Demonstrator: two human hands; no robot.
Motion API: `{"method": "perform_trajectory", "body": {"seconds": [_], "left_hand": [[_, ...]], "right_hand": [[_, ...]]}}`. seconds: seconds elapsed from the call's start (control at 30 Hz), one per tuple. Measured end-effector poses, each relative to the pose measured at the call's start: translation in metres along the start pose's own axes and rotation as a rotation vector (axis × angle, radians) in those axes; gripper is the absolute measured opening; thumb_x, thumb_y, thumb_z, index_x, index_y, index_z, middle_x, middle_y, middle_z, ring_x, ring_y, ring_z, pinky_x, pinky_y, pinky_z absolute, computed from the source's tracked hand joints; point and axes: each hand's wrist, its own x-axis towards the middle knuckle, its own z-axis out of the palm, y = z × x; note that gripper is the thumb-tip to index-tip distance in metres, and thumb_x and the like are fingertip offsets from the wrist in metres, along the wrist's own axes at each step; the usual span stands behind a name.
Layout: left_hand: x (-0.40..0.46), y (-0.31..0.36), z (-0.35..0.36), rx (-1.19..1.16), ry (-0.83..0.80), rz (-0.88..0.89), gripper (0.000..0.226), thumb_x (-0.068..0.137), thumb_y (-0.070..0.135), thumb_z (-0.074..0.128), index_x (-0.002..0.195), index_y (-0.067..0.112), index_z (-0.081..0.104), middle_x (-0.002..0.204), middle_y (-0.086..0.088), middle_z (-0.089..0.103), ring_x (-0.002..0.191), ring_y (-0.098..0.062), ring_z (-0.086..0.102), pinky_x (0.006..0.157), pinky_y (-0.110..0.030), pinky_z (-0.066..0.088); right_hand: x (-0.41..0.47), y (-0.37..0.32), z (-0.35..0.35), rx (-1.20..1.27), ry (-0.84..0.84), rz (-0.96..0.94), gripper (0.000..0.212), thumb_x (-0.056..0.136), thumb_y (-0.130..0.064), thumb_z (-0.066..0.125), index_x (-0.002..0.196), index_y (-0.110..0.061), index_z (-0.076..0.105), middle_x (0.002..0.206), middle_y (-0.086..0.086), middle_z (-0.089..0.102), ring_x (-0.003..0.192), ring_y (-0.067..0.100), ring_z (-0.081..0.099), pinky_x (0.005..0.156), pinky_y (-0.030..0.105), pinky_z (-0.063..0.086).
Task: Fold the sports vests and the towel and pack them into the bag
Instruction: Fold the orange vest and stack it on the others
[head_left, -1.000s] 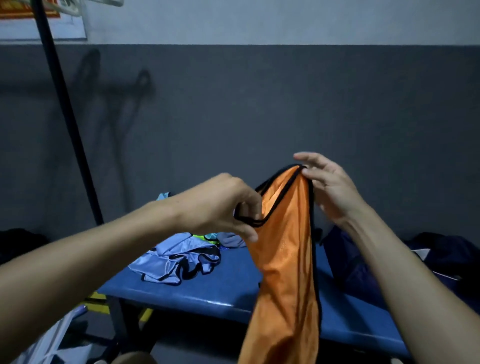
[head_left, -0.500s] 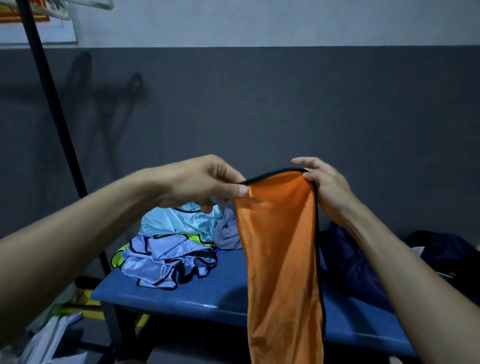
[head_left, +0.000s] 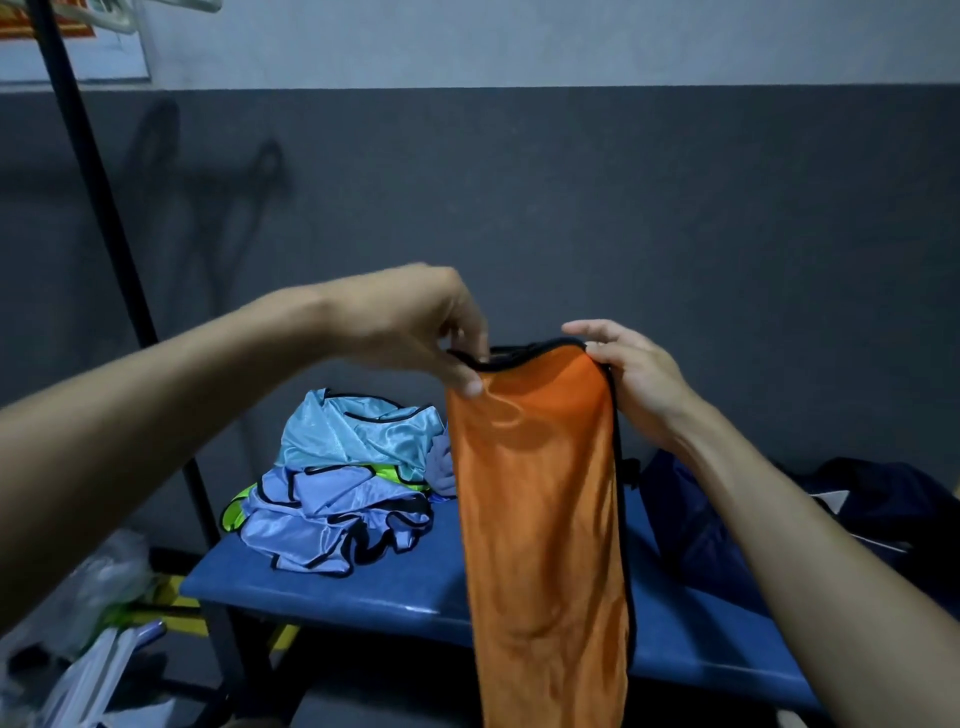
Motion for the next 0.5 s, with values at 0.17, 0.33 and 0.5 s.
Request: {"method": "perform_trajectory", "body": {"seconds": [0.17,0.33,0.5], "left_hand": [[0.0,-0.003,-0.028,-0.052,-0.004,0.034,0.035,0.091,0.05,0.065,0.081,0.016,0.071,0.064,0.002,0.058,0.056,-0.005,0.044,0.055,-0.023,0.037],[-0.004,-0.006,-0.023,0.207,0.143,-0.004,0.019,0.101,0.04,0.055,0.099,0.024,0.065,0.076,0.011,0.061,0.069,-0.01,0.056,0.06,-0.011,0.037],[-0.001,0.009,-0.007,0.527,0.11,-0.151,0.035,0.105,0.049,0.037,0.125,0.028,0.056,0.113,-0.001,0.065,0.108,-0.03,0.061,0.076,-0.036,0.042]], "right_hand": [[-0.005,0.009,-0.008,0.072,-0.159,0.029,0.028,0.104,-0.013,0.052,0.131,-0.013,0.062,0.108,0.016,0.065,0.097,0.029,0.058,0.088,0.043,0.047],[-0.01,-0.009,-0.022,0.118,-0.235,-0.017,0.038,0.1,-0.009,0.057,0.137,-0.007,0.054,0.088,0.002,0.069,0.077,0.013,0.063,0.087,0.033,0.047],[-0.021,-0.036,-0.037,-0.294,-0.267,-0.062,0.028,0.102,-0.015,0.06,0.129,-0.019,0.063,0.104,0.014,0.072,0.1,0.023,0.071,0.097,0.033,0.055]]}}
